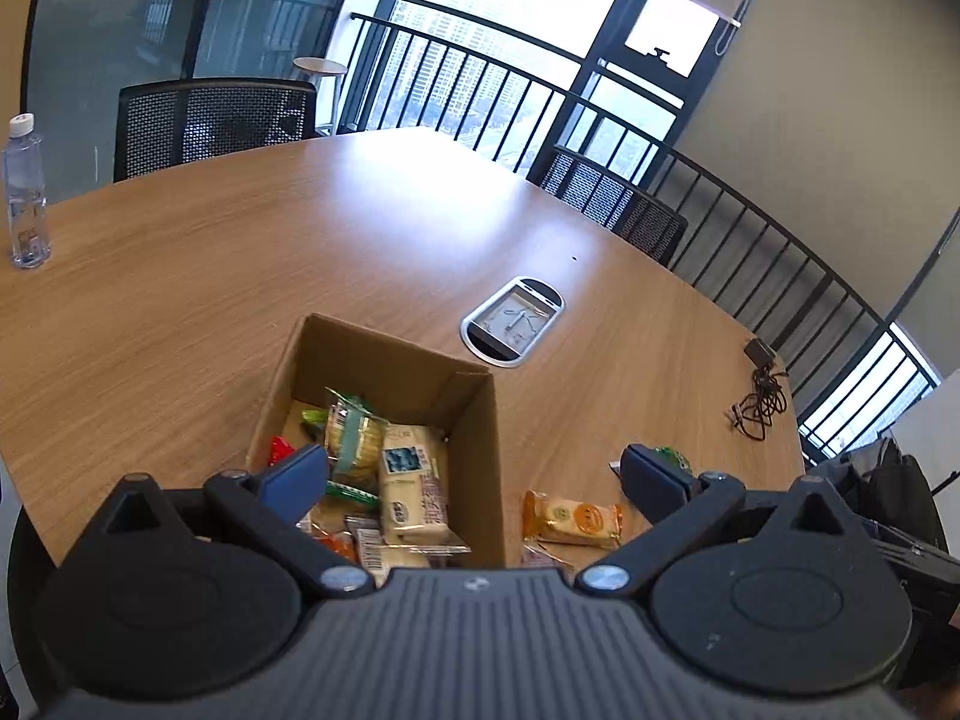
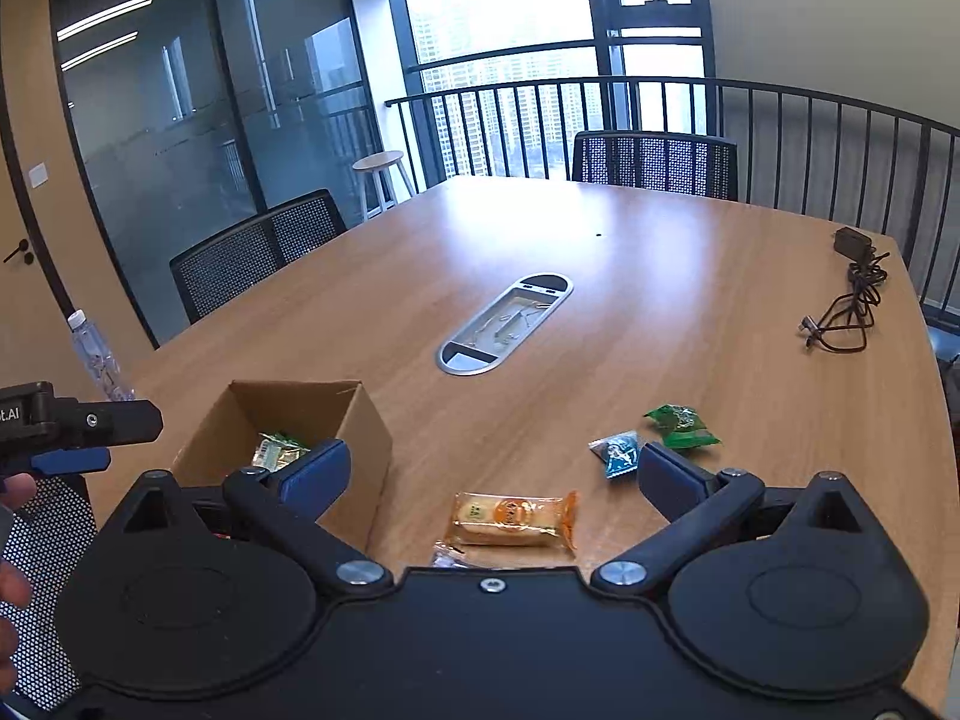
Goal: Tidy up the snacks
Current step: 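Move the left tool to the blue candy and close on it while the right tool approaches the green candy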
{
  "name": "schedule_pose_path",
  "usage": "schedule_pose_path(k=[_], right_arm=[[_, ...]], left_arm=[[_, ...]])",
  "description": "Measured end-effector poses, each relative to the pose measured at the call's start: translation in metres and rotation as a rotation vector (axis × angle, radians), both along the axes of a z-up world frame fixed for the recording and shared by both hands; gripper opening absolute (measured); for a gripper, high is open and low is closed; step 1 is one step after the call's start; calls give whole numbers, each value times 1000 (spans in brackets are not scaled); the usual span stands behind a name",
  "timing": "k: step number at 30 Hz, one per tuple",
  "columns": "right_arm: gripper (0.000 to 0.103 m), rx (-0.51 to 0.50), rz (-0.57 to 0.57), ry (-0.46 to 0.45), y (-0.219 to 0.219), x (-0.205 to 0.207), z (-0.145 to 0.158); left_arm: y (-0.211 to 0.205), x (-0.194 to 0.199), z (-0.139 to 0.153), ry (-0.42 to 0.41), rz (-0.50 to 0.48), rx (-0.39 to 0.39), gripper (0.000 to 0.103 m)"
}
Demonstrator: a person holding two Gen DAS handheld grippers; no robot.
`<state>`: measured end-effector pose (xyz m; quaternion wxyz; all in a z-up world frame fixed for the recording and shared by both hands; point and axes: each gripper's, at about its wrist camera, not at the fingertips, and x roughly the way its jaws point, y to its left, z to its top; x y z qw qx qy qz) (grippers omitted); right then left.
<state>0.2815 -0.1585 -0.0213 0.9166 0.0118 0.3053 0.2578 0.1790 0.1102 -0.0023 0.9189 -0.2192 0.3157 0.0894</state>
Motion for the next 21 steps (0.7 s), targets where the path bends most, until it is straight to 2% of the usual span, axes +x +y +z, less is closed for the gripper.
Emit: schedule_pose_path(k=[14,21], right_arm=[[103,25,-104,35,-50,22,-30],[103,58,-191,44,-77,37,-41]], left_arm=[[-61,45,-24,38,-103,53,103],[-81,67,-35,41,-152,63,103]])
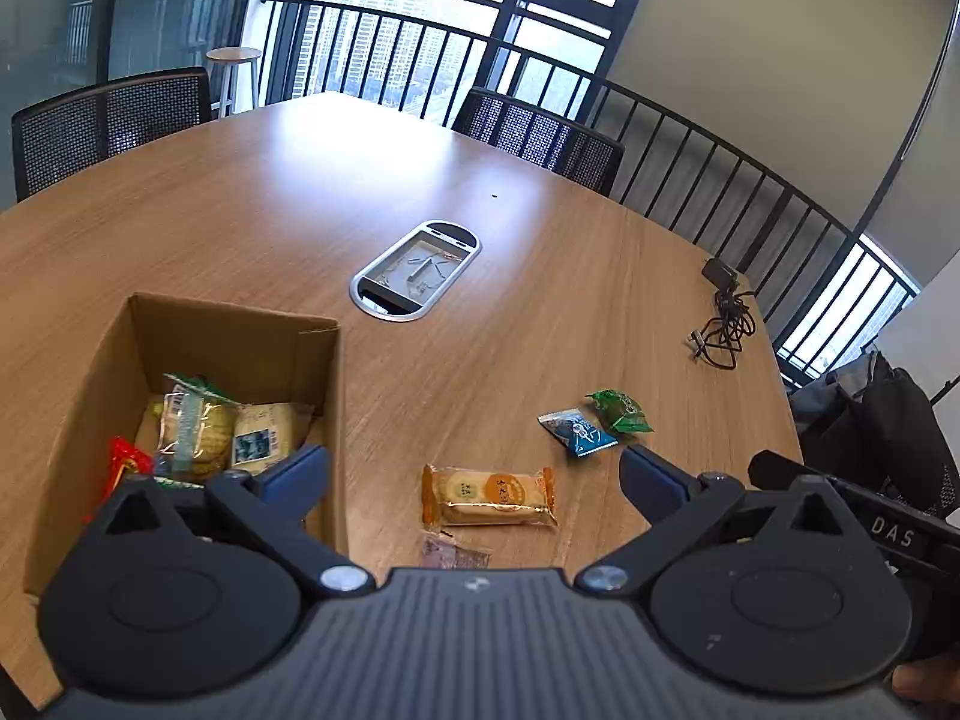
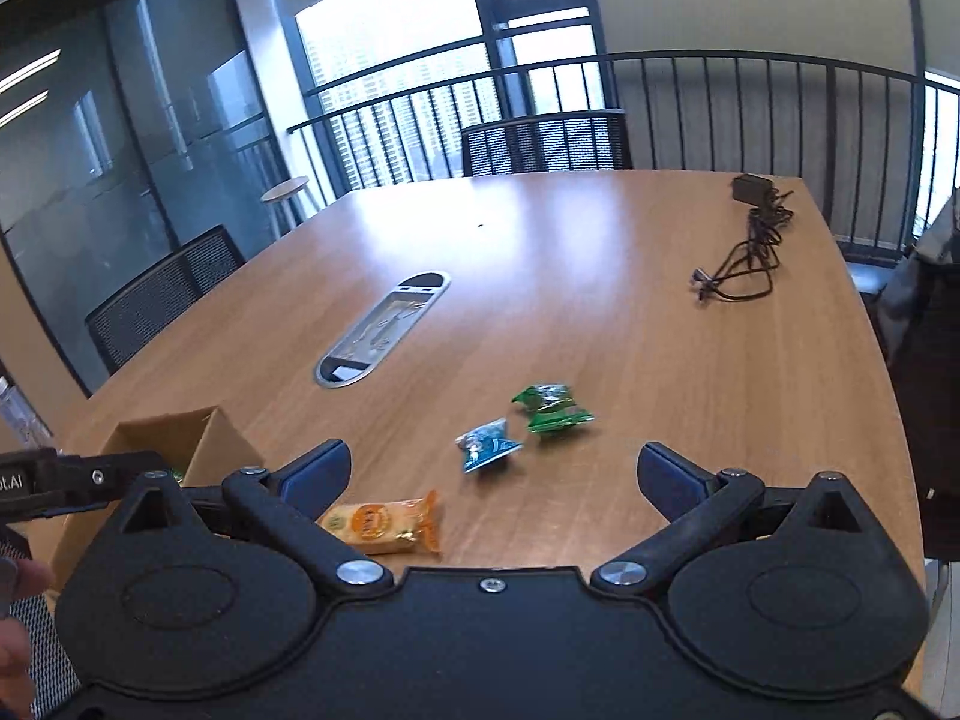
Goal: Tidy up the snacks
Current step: 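Move the left tool to the blue candy and close on it while the right tool approaches the green candy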
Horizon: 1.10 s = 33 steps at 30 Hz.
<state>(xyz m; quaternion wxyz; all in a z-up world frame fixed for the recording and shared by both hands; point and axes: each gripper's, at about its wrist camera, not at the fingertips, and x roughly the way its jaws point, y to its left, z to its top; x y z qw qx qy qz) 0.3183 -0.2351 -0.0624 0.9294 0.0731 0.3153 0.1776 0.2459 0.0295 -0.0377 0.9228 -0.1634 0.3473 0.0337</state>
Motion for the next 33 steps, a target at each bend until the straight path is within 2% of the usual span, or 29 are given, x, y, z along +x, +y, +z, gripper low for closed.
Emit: schedule_pose_path(k=[6,10,15,18,21,24,27,31,33], right_arm=[[101,36,-46,15,-17,8,-18],[96,79,-56,29,-26,14,-34],[93,86,-35,11,-29,21,-51],[87,84,-19,-2,-29,29,-58],[87,81,-24,-20,-30,35,-64],[87,100,-43,-39,-35,33,-67],[88,86,-37,-42,-37,29,-67],[88,49,-5,-39,-35,30,-68],[87,36,2,-37,-32,33,-70]], left_arm=[[-16,25,-9,-11,-37,-16,100],[-28,50,-20,9,-59,-44,96],[-35,83,-41,49,-52,-84,82],[-38,105,-57,79,-42,-123,72],[-43,127,-71,117,-39,-154,66],[-47,145,-79,141,-41,-165,63],[-52,162,-89,177,-52,-141,61],[-53,177,-106,223,-37,-193,61],[-56,182,-113,232,-32,-183,61]])
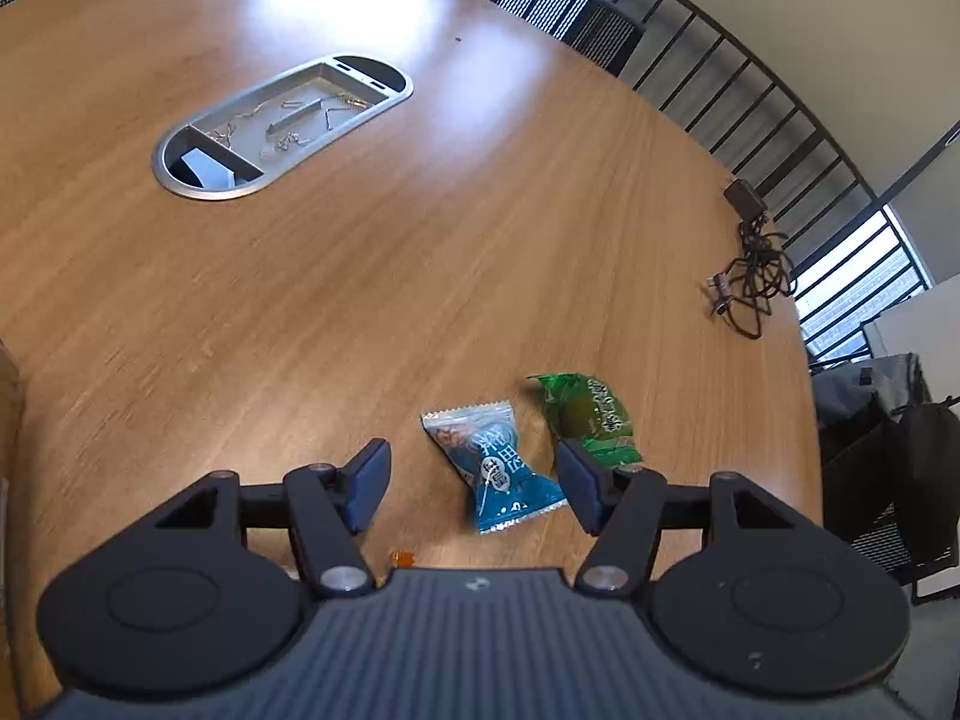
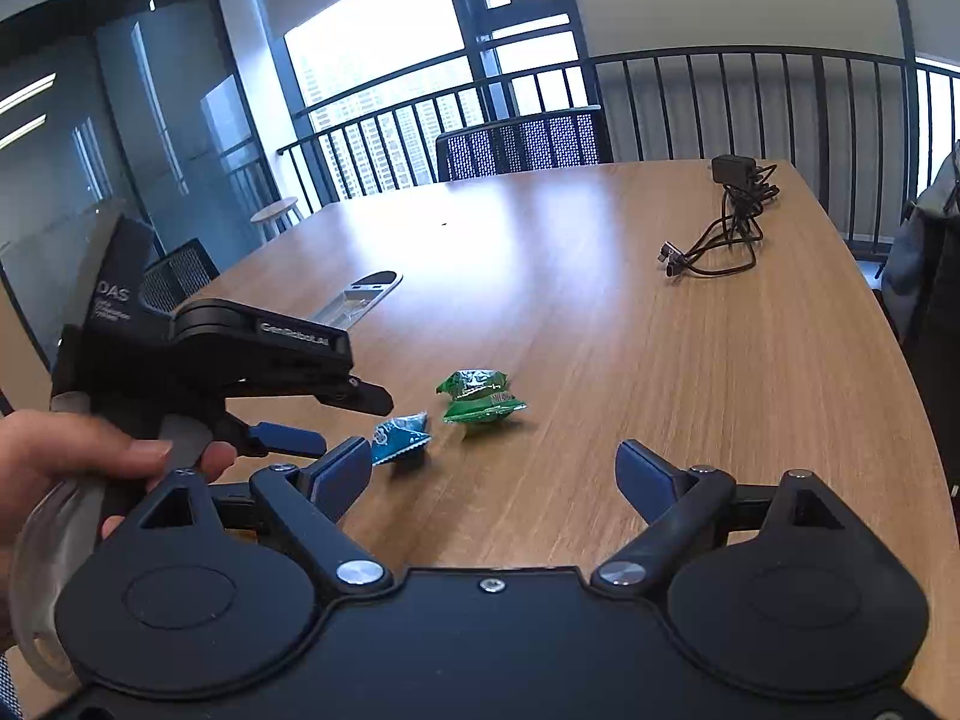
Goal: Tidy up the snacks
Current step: 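Move the left tool to the blue candy and close on it while the right tool approaches the green candy, then carry the blue candy toward the box while the right tool grasps the green candy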
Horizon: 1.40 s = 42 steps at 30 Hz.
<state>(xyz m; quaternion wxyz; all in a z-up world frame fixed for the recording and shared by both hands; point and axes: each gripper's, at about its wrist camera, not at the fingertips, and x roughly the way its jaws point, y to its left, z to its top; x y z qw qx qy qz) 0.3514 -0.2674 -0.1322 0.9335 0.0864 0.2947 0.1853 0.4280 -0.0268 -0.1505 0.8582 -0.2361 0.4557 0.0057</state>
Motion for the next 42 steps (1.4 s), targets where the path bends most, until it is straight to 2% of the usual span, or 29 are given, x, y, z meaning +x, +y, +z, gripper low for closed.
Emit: schedule_pose_path(k=[6,8,9,11,15,18,25,28,32,38,39,40,41,42], right_arm=[[85,-18,1,2,3,9,-10],[81,-15,1,8,3,13,-13],[81,-11,1,9,3,15,-14],[81,-2,2,7,3,18,-15],[80,-6,19,9,9,27,-17],[80,-47,44,-4,19,40,-19],[79,-62,93,-17,33,66,-20],[75,-60,96,-3,36,75,-23],[75,-118,130,-5,51,83,-29],[73,-176,145,7,68,101,-37],[72,-194,149,10,71,104,-39],[61,-212,153,19,74,106,-41],[45,-224,159,34,77,109,-43],[45,-237,167,64,79,113,-45]], left_arm=[[-9,8,-19,-11,-7,-26,61],[-11,10,-19,-25,-13,-20,59],[-12,11,-19,-23,-15,-28,44],[-12,12,-22,-2,-17,-28,22],[-10,0,-21,-1,-18,-49,20],[1,-15,-12,-12,-5,-71,20],[45,-43,31,-64,32,-62,20],[71,-53,49,-84,66,-24,20],[100,-73,69,-75,121,-29,20],[124,-116,106,-141,173,-41,20],[129,-123,110,-153,179,-45,20],[133,-128,113,-158,185,-42,20],[137,-132,116,-165,194,-39,20],[142,-138,117,-172,199,-33,20]])
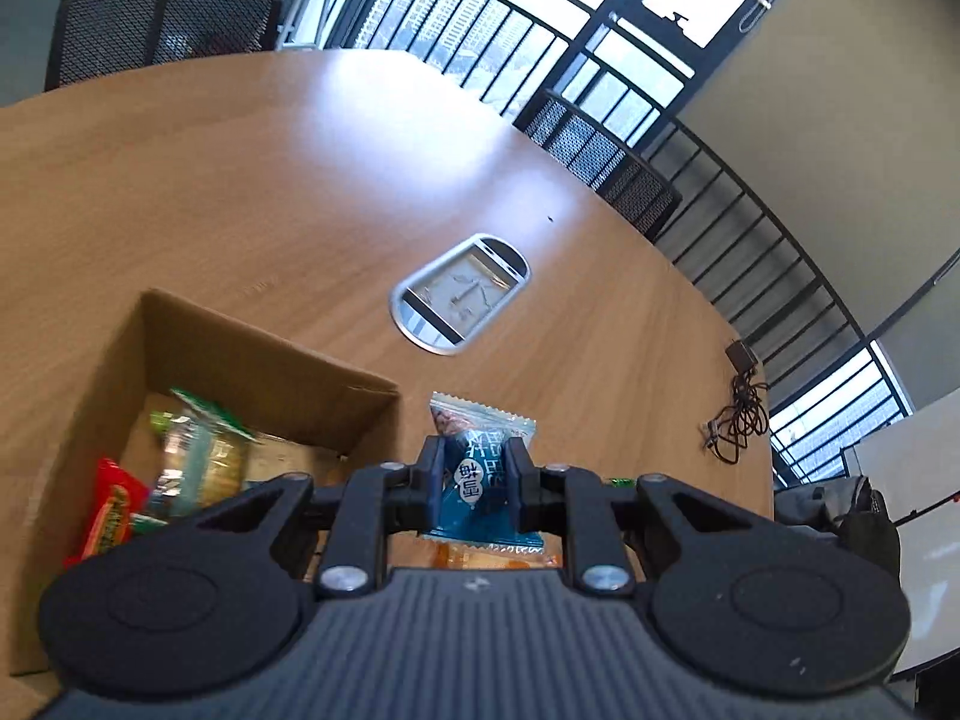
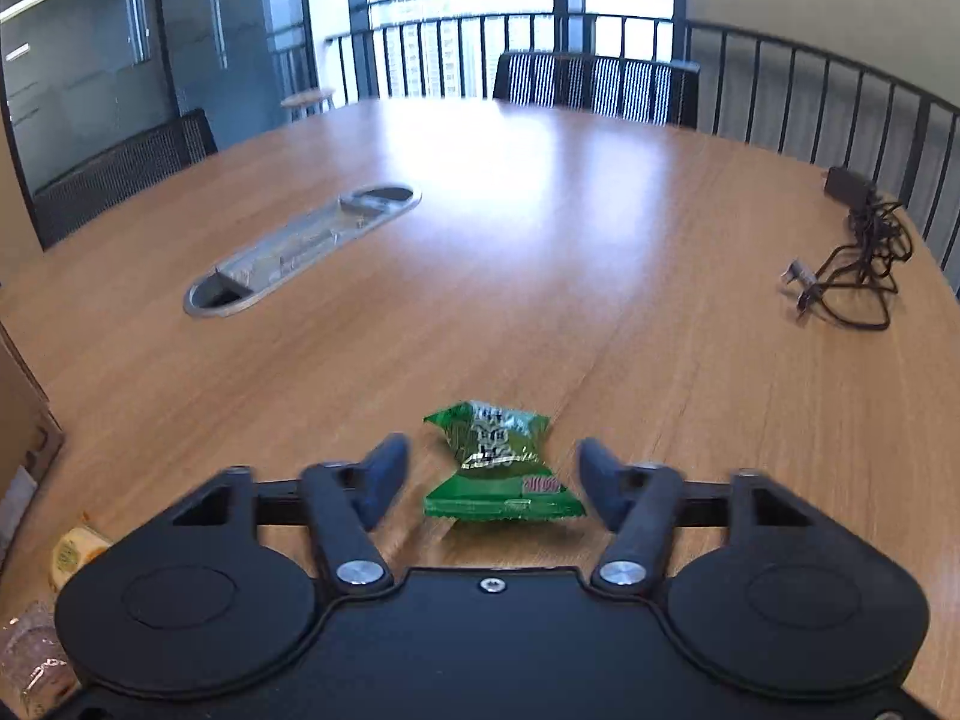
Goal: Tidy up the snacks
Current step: 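Carry the blue candy toward the box while the right tool grasps the green candy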
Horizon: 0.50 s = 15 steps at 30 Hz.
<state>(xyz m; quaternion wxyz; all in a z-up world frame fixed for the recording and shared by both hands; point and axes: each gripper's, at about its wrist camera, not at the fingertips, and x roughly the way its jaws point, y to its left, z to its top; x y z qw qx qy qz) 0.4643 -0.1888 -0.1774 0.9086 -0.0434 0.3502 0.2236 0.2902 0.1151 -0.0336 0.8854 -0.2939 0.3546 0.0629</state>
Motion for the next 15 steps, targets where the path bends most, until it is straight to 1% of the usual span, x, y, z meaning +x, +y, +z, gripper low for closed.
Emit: schedule_pose_path(k=[2,4,8,11,15], right_arm=[[41,2,-11,14,1,-1,-1],[40,0,-3,41,1,-6,-3],[38,1,-12,48,-2,-23,-2],[38,3,4,54,-3,-33,2],[37,28,18,58,-3,-46,17]], left_arm=[[8,-8,0,-13,12,10,20],[15,-15,-3,-9,29,9,20],[24,-27,-10,-11,55,10,20],[28,-34,-12,-17,61,15,20],[30,-39,-15,-18,62,23,20]])
